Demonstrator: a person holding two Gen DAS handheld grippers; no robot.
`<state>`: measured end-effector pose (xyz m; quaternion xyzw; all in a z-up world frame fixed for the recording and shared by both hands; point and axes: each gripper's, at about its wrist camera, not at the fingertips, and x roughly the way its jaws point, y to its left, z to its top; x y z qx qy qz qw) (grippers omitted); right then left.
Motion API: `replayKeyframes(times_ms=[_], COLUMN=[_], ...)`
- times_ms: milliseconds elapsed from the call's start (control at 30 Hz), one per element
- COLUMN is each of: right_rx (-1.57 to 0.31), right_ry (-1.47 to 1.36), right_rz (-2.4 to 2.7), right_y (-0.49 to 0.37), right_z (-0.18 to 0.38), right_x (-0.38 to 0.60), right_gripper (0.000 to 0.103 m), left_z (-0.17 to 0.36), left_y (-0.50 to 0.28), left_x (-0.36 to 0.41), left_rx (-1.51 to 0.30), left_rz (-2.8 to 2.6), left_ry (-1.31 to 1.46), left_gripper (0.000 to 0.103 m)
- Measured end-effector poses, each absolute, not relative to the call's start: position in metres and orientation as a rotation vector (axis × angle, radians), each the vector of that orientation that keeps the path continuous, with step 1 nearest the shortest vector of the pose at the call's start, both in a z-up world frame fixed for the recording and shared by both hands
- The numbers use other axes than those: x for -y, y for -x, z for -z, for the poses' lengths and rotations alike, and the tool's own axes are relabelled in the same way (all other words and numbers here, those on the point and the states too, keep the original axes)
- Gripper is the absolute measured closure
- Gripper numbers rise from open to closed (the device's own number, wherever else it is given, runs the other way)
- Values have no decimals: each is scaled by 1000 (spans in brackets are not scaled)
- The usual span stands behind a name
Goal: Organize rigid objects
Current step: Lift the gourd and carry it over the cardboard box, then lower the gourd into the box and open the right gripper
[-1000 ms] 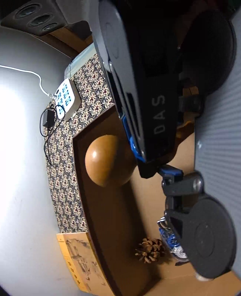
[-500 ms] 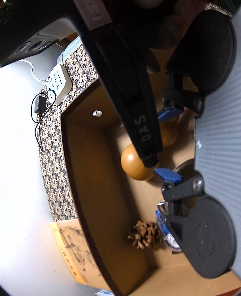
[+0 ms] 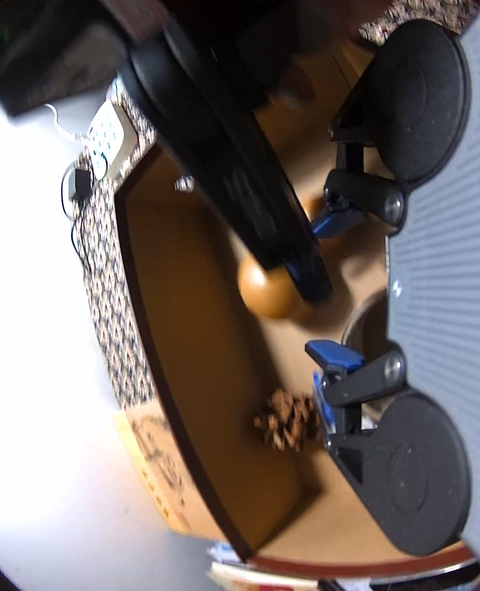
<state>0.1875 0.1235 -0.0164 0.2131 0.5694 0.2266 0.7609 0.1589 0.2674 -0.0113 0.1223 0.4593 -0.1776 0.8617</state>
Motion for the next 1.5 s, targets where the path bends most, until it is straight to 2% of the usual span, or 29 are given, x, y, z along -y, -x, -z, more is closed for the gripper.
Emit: replayKeyframes(times_ms=[233, 300, 633, 800, 967, 1500], right_rx=[-1132, -1132, -1157, -1250, -1314, -1172], right_ry=[-339, -279, -179, -305, -585, -497], right_rz=[-394, -363, -302, -324, -415, -382], right_y=[-182, -184, -185, -193, -191, -173], right_z=[-3, -2, 1, 21, 36, 13], right_x=[-123, -126, -135, -136, -131, -129], right_gripper=[88, 91, 89, 87, 86, 86], left_z=[12, 13, 16, 16, 16, 12], left_y=[-162, -162, -163, -162, -162, -165], left_x=[-284, -282, -284, -285, -287, -289], left_rx=[-983, -984, -986, -984, -982, -1009], left_rz=[357, 350, 348, 359, 364, 295], left_ry=[-184, -192, -175, -170, -159, -142], left_gripper=[33, 33, 32, 31, 31, 30])
